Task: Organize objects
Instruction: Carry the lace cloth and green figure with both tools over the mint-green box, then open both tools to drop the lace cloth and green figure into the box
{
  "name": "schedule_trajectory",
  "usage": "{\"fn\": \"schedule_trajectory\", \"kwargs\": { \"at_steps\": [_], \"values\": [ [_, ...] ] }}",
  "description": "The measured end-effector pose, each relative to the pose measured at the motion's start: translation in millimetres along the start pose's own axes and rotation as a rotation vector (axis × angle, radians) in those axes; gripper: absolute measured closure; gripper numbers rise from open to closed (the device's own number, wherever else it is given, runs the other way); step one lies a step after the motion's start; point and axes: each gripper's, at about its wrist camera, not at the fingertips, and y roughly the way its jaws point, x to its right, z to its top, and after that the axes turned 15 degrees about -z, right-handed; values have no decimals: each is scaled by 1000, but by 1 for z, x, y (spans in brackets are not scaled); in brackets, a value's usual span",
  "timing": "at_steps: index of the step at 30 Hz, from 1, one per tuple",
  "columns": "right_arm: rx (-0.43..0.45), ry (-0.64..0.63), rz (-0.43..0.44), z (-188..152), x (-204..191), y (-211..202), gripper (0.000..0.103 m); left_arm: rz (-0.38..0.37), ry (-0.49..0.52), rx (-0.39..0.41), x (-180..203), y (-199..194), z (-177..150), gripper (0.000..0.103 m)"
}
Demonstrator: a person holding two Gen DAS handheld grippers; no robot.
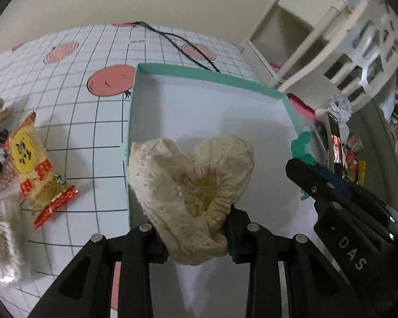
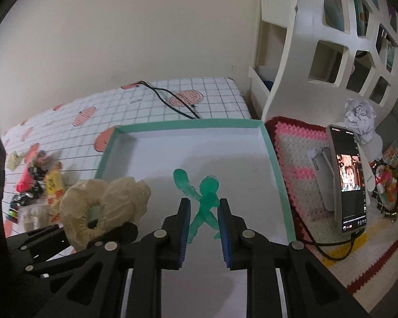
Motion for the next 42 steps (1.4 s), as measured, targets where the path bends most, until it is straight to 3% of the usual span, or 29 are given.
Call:
{"fn": "schedule_trajectory", "kwargs": {
  "at_steps": [16,32,35,37,42],
  "values": [
    [-38,-12,-13,9,-13,36,80,38,-75,72,-14,-9,9,69],
    [-55,11,-20,16,-11,40,80,32,-104,43,-9,-10,10,51],
    [-43,14,-22,17,-9,37,76,22,-116,42,-9,-12,11,48],
    [-41,24,-21,19,-6,36,67,18,-122,42,-9,-13,12,46],
    [-35,45,-4,24,0,30,67,-3,-119,58,-2,-20,16,44]
  ]
}}
